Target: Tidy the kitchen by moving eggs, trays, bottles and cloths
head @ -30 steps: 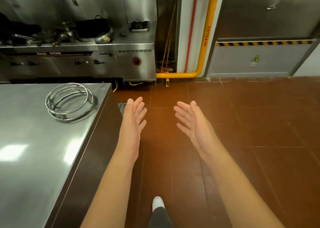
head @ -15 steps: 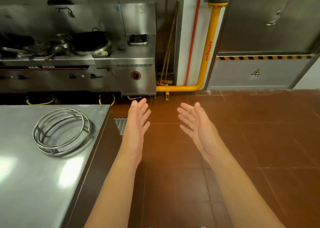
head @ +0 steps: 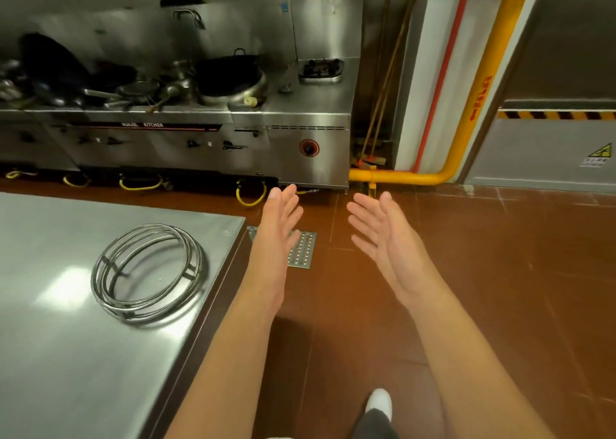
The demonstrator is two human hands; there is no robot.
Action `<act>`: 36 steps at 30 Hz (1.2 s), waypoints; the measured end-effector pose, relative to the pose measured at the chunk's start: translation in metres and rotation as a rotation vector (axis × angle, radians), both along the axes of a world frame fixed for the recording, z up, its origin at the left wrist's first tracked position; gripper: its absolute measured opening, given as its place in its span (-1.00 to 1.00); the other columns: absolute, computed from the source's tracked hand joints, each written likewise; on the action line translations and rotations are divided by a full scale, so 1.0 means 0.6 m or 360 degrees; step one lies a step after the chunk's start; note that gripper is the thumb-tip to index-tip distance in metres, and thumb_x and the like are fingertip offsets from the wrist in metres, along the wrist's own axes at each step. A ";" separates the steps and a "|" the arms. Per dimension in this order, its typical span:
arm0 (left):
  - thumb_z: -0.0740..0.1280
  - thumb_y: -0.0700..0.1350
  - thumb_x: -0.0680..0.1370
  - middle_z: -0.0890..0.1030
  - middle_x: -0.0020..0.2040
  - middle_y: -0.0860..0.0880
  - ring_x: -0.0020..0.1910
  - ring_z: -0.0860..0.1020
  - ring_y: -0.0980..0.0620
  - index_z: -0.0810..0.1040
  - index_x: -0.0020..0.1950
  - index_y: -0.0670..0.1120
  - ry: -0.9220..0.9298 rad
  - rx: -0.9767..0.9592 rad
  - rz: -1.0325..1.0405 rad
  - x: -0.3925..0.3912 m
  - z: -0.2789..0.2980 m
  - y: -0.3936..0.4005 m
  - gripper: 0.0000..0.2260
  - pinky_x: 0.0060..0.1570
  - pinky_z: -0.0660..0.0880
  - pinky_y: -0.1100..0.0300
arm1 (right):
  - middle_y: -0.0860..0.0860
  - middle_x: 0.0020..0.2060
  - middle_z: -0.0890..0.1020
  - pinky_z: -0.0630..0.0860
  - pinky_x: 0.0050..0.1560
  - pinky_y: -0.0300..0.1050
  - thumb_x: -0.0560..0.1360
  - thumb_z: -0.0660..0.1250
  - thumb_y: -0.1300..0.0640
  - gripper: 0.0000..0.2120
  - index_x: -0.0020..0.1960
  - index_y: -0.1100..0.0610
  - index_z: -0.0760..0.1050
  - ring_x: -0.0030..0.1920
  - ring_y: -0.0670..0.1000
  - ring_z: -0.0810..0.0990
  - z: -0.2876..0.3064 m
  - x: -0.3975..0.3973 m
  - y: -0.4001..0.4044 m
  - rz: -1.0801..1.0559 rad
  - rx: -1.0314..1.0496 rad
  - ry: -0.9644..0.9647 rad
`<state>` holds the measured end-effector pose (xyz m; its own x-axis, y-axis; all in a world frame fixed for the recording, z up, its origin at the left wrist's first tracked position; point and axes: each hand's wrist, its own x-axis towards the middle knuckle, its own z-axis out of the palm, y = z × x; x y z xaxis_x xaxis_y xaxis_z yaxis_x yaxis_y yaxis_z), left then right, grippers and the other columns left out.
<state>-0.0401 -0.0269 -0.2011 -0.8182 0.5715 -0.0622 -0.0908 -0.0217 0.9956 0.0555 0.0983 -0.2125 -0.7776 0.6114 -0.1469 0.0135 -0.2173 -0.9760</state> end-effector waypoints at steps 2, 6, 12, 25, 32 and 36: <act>0.01 0.34 0.59 0.39 0.52 0.05 0.46 0.38 0.11 0.32 0.55 0.08 -0.0014 -0.0013 0.0040 -0.030 0.008 0.047 -0.40 0.53 0.22 -0.06 | -0.06 0.42 0.47 0.31 0.47 0.06 0.64 -0.03 -0.23 -0.46 0.49 0.00 0.34 0.40 -0.06 0.43 0.002 -0.041 0.047 0.0033 -0.0035 0.0031; -0.05 0.20 0.69 0.40 0.52 0.03 0.46 0.40 0.09 0.33 0.55 0.05 -0.0064 -0.0002 0.0099 -0.080 0.018 0.138 -0.50 0.53 0.23 -0.06 | -0.02 0.43 0.46 0.31 0.48 0.05 0.65 -0.04 -0.19 -0.46 0.50 0.04 0.33 0.43 -0.03 0.41 0.012 -0.107 0.132 0.0138 -0.0091 0.0094; -0.04 0.21 0.68 0.40 0.51 0.03 0.46 0.40 0.09 0.33 0.55 0.05 -0.0089 0.0019 0.0202 -0.135 0.016 0.215 -0.50 0.52 0.24 -0.06 | -0.01 0.43 0.46 0.32 0.47 0.04 0.66 -0.04 -0.17 -0.47 0.50 0.05 0.34 0.43 -0.03 0.41 0.016 -0.182 0.227 0.0196 -0.0132 0.0104; -0.06 0.20 0.68 0.39 0.53 0.03 0.47 0.38 0.09 0.32 0.55 0.06 -0.0127 0.0007 0.0223 -0.352 -0.027 0.356 -0.50 0.51 0.24 0.00 | -0.04 0.43 0.46 0.31 0.47 0.04 0.65 -0.04 -0.18 -0.47 0.50 0.03 0.34 0.42 -0.06 0.42 -0.020 -0.372 0.365 0.0196 -0.0112 -0.0003; -0.05 0.19 0.69 0.40 0.52 0.02 0.45 0.40 0.08 0.33 0.55 0.03 -0.0190 0.0089 0.0121 -0.556 -0.035 0.478 -0.50 0.50 0.27 -0.02 | -0.04 0.44 0.45 0.31 0.47 0.00 0.60 0.00 -0.23 -0.41 0.51 0.04 0.32 0.43 -0.07 0.41 -0.008 -0.545 0.463 0.0068 0.0003 -0.0049; -0.05 0.19 0.68 0.40 0.51 0.02 0.45 0.40 0.10 0.32 0.56 0.01 -0.0168 0.0132 0.0031 -0.658 -0.018 0.542 -0.49 0.51 0.25 -0.01 | -0.06 0.42 0.47 0.34 0.44 -0.04 0.64 -0.02 -0.19 -0.48 0.49 0.02 0.35 0.41 -0.08 0.43 0.002 -0.638 0.514 -0.0004 -0.0005 -0.0029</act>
<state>-0.4350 0.2981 -0.2119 -0.8205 0.5625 -0.1019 -0.1939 -0.1062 0.9753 -0.3272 0.4069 -0.2112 -0.7731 0.6130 -0.1631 0.0309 -0.2205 -0.9749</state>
